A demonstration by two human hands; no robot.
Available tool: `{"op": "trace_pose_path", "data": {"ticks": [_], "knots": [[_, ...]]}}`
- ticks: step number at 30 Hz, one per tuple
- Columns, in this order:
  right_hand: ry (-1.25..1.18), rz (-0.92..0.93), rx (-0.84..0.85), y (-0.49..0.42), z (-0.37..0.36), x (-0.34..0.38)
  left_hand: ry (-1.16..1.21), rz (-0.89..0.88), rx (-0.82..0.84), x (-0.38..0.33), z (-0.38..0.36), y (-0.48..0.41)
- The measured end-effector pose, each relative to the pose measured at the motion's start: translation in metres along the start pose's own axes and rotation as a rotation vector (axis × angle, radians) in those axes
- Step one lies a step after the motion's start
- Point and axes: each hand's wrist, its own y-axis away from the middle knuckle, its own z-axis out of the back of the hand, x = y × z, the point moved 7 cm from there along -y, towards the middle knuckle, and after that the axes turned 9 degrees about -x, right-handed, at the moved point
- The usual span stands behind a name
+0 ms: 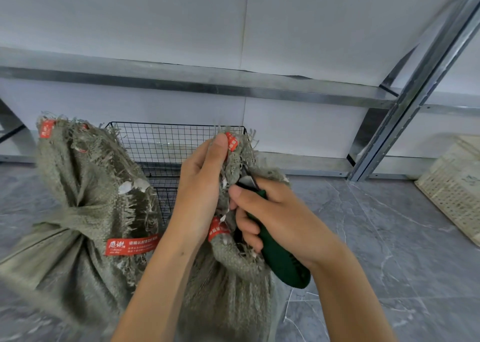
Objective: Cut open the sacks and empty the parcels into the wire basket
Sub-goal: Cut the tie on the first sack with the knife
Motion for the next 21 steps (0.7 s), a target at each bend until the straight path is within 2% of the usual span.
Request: {"op": "trace_pose_path", "data": {"ticks": [3,7,12,21], "knots": [[-0.183,-0.078,0.029,0.000,-0.009,-0.003,-0.069,-0.026,-0.085,-0.001,0.004,0.000],[-0.398,-0.150,0.067,-0.003,-0.024,-0.011,-0.050,-0.093,-0.207,-0.001,0.010,0.001],[-0.391,-0.158,0.073,-0.006,-0.030,-0.018,-0.052,-0.150,-0.296,0.003,0.018,0.003],[-0.375,-0.136,0.036,-0.010,-0.031,-0.024,-0.088,-0.199,-0.336,0.003,0.020,0.004]]}}
